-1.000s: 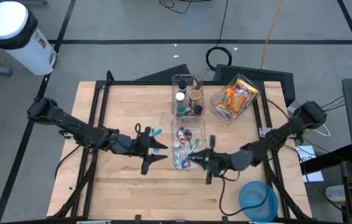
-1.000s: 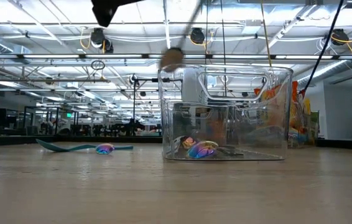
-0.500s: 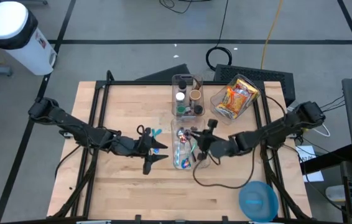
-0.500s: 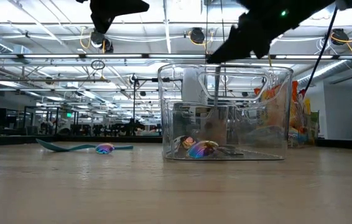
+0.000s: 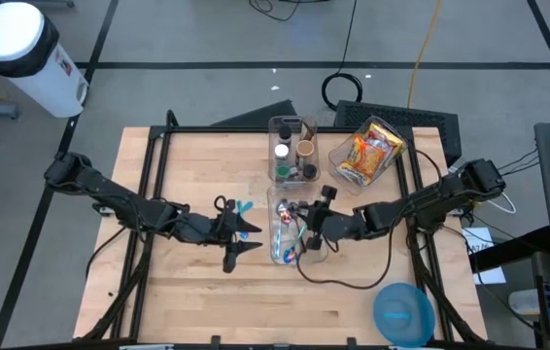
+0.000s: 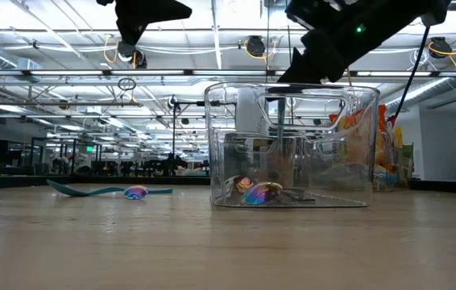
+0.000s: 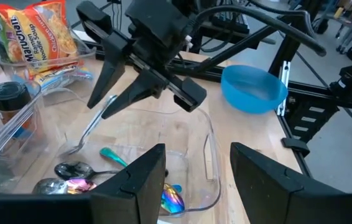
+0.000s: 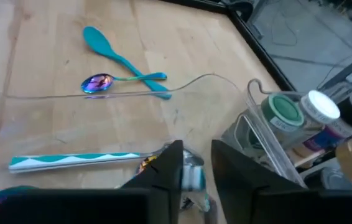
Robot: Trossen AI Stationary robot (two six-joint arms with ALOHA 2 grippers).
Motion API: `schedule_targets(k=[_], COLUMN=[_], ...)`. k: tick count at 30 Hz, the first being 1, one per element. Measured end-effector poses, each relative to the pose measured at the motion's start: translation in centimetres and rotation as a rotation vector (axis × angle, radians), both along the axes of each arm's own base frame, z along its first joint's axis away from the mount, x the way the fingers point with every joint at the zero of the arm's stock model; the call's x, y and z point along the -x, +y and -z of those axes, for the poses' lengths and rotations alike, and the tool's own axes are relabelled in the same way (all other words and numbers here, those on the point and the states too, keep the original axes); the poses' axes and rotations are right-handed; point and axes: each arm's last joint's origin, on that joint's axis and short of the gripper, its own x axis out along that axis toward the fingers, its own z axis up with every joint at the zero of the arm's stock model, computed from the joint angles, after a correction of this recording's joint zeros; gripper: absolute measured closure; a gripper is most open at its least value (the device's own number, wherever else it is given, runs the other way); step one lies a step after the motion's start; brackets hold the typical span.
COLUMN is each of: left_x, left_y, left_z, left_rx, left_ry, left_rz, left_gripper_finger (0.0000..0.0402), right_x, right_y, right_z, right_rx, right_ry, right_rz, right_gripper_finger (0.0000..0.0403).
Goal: Pick & Place Food Item
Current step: Put the white and blue spoon into the bottom transparent bin, then put the blue spoon into the bottom transparent bin
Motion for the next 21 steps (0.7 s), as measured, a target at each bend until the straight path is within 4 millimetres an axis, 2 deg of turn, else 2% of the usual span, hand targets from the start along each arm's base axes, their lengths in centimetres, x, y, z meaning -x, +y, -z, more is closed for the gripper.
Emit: schedule_targets(k=[6,14,21], left_x=[0.00,0.01,0.11], left_y=[0.00,0.00,0.04], left_z=[0.00,0.03,0.34], left_rx=[0.000,-0.001,0.030], left_ry=[0.000,0.003,0.038], left_rz=[0.000,0.000,-0.013], left_gripper_finger=[0.0213,0.0213,0.0213], right_x=[-0.01,-0.15,0.02], right_y=[0.04,0.65,0.84], right_z=[0.02,-0.01,-0.48], right_rx=[-0.078,-0.287,-0.338], right_ry=[-0.033,-0.018,-0.021], right_rz=[0.026,-0.151,-0.218], right_gripper_finger=[0.0277,0.0239,0.0221])
